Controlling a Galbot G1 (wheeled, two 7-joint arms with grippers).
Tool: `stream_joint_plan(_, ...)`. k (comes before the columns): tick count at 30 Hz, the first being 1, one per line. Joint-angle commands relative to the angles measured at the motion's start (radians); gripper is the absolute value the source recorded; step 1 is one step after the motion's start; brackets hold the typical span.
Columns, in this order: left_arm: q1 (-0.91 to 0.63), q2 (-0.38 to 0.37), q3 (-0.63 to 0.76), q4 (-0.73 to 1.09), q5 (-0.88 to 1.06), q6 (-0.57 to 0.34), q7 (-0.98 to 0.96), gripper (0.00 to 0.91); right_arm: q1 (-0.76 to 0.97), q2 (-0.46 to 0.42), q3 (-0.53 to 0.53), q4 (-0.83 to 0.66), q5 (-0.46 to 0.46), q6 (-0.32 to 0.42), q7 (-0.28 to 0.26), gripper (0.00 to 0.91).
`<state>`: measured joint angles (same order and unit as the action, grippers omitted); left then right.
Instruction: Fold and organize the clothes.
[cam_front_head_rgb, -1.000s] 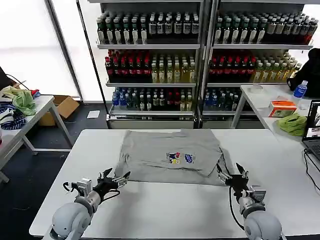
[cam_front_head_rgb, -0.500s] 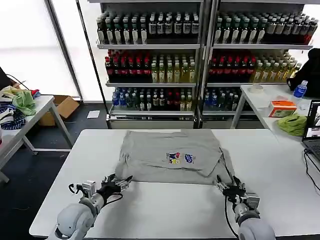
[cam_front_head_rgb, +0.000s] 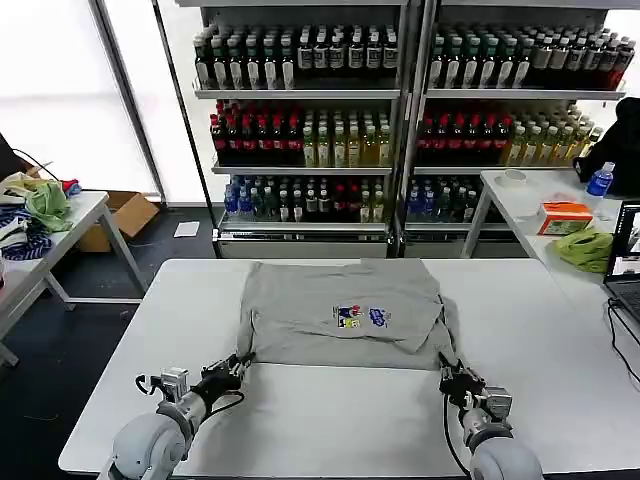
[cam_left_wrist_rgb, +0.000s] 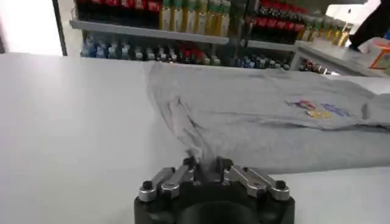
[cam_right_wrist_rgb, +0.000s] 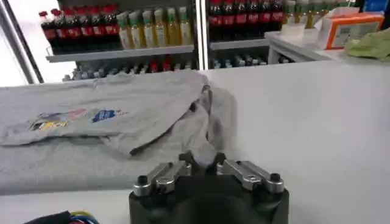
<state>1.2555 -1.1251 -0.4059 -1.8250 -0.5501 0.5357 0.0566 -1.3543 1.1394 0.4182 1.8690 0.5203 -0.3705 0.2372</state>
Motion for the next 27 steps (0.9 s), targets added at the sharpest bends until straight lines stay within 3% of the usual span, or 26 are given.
stream_joint_plan(1,0.138,-0.025,-0.053,-0.100,-0.003,0.011,-0.026,0.010,-0.084,-0.029,0.017,0.076,-0.010,-0.010,-0.012,0.000)
stream_joint_plan(3,0.185,-0.037,-0.073,-0.138,0.001,0.015,-0.025,0.010,-0.136,-0.022,0.040,0.136,-0.008,-0.032,-0.017,0.000)
stream_joint_plan(13,0.354,-0.085,-0.155,-0.277,0.067,0.020,-0.027,0.010,-0.363,-0.069,0.127,0.256,-0.039,0.008,-0.024,0.000)
stream_joint_plan(19,0.448,-0.162,-0.210,-0.356,0.075,0.041,-0.020,0.010,-0.436,-0.053,0.161,0.301,-0.053,0.010,-0.035,0.000)
stream_joint_plan(23,0.469,-0.174,-0.222,-0.367,0.088,0.041,-0.019,0.010,-0.423,-0.056,0.157,0.292,-0.066,0.011,-0.034,0.000)
stream_joint_plan(24,0.472,-0.173,-0.221,-0.371,0.087,0.041,-0.015,0.202,-0.415,-0.056,0.156,0.290,-0.064,0.011,-0.030,0.766)
stream_joint_plan(25,0.473,-0.173,-0.222,-0.373,0.074,0.042,-0.016,0.504,-0.407,-0.058,0.156,0.284,-0.061,0.019,-0.030,0.907)
stream_joint_plan(26,0.472,-0.174,-0.225,-0.377,0.056,0.042,-0.016,0.907,-0.402,-0.060,0.156,0.281,-0.062,0.023,-0.031,0.907)
stream_joint_plan(27,0.467,-0.178,-0.233,-0.381,0.057,0.042,-0.014,0.907,-0.381,-0.063,0.157,0.269,-0.059,0.023,-0.033,0.907)
